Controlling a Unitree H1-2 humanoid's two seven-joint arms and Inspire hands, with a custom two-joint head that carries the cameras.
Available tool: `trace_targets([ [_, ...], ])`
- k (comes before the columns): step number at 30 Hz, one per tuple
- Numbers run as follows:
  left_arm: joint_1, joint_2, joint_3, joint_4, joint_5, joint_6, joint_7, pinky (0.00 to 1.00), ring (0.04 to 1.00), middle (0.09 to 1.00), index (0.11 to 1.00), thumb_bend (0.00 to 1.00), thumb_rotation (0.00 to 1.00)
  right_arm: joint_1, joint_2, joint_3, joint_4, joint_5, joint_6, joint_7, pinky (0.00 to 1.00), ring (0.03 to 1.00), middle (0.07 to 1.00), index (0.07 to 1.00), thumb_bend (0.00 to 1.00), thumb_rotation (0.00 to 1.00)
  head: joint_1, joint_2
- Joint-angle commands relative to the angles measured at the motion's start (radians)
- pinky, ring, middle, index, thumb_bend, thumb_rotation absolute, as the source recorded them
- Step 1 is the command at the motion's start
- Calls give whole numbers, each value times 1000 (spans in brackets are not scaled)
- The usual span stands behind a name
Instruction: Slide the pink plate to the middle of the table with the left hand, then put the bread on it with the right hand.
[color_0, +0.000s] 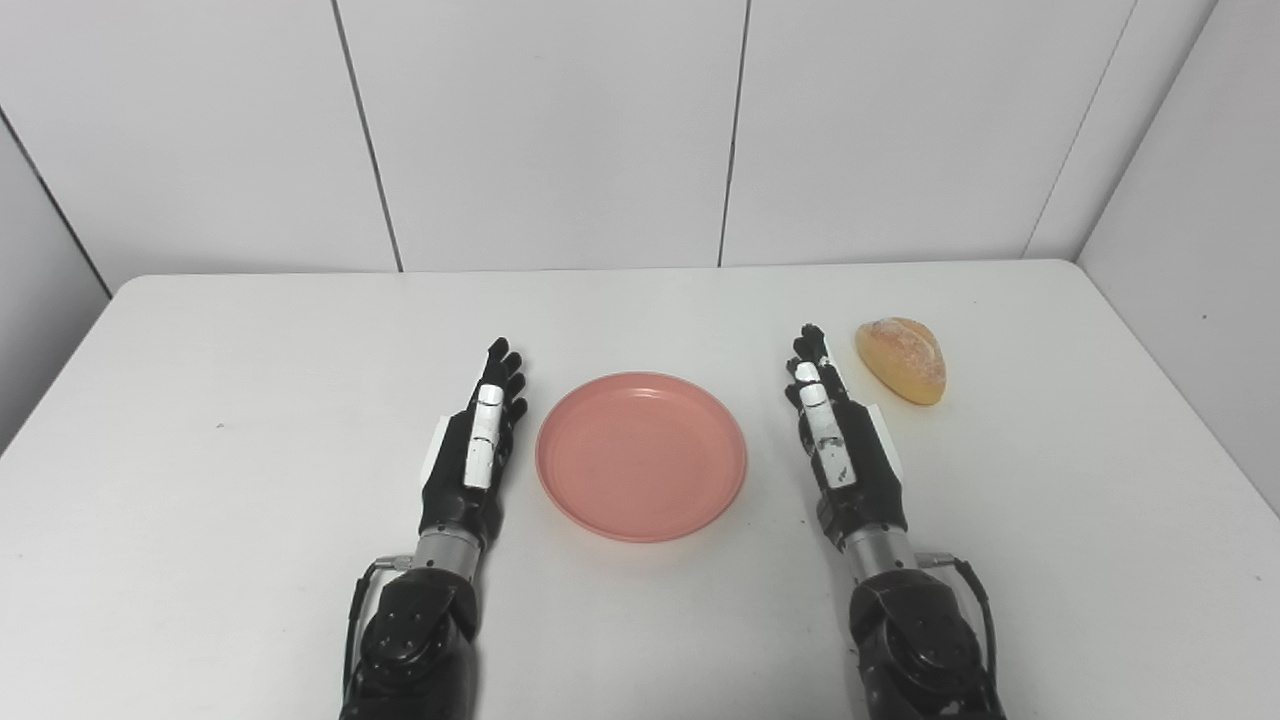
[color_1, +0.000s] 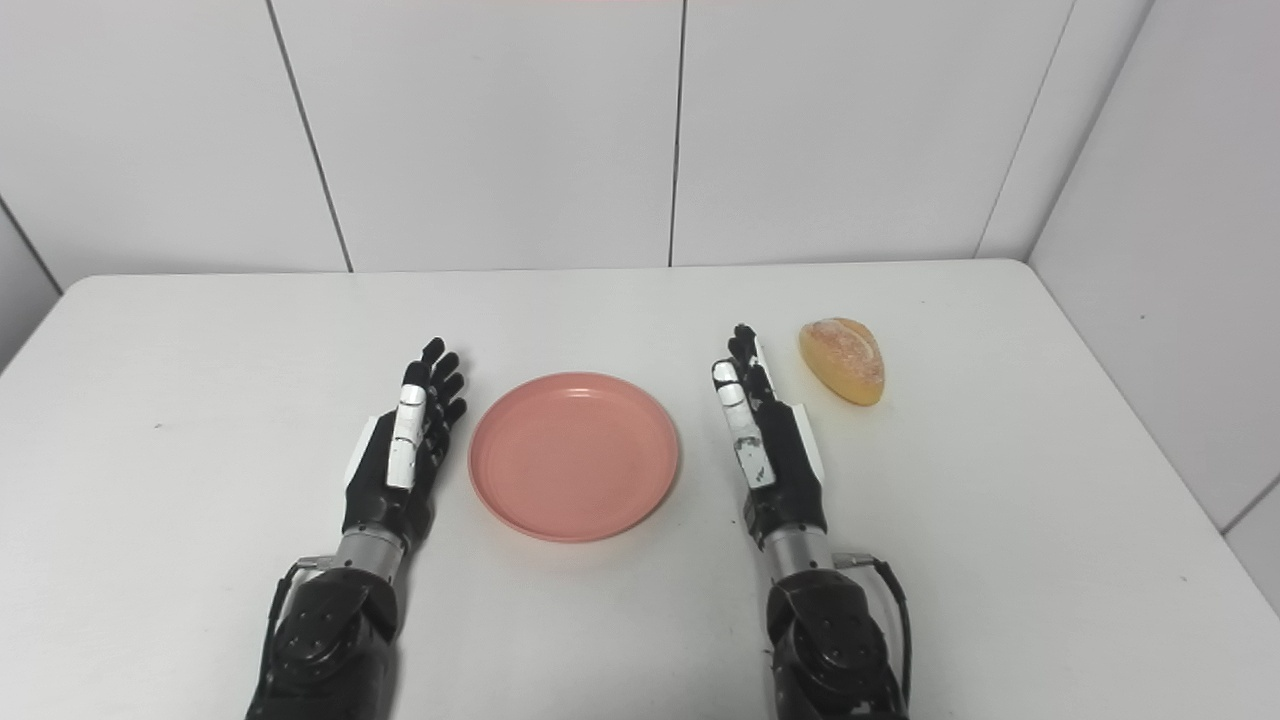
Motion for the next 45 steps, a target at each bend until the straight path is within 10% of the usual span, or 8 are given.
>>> trace_targets([
  [1, -38, 0, -1, -25, 17, -27, 6, 1000, 1000, 1000, 1000, 611, 1000, -55, -24, 0, -46, -59, -74, -27, 1000, 1000, 996, 989, 709, 928, -1, -1],
  [17, -85, 7, -15, 14, 53, -17, 15, 1000, 1000, 1000, 1000, 641, 1000, -176, -194, -32, -140, -323, 5, -78, 915, 961, 966, 956, 643, 894, -2, 20],
  [32, -85, 16, -13, 32, 54, -31, 5, 1000, 1000, 1000, 1000, 632, 1000, -298, -280, -15, 33, -530, 53, -133, 758, 868, 904, 905, 760, 559, -34, 20],
  [45, -77, 23, -12, 20, 63, -34, 10, 1000, 1000, 1000, 1000, 606, 1000, -361, -368, 59, 274, -642, 32, -228, 661, 810, 881, 867, 826, 474, -50, 23],
])
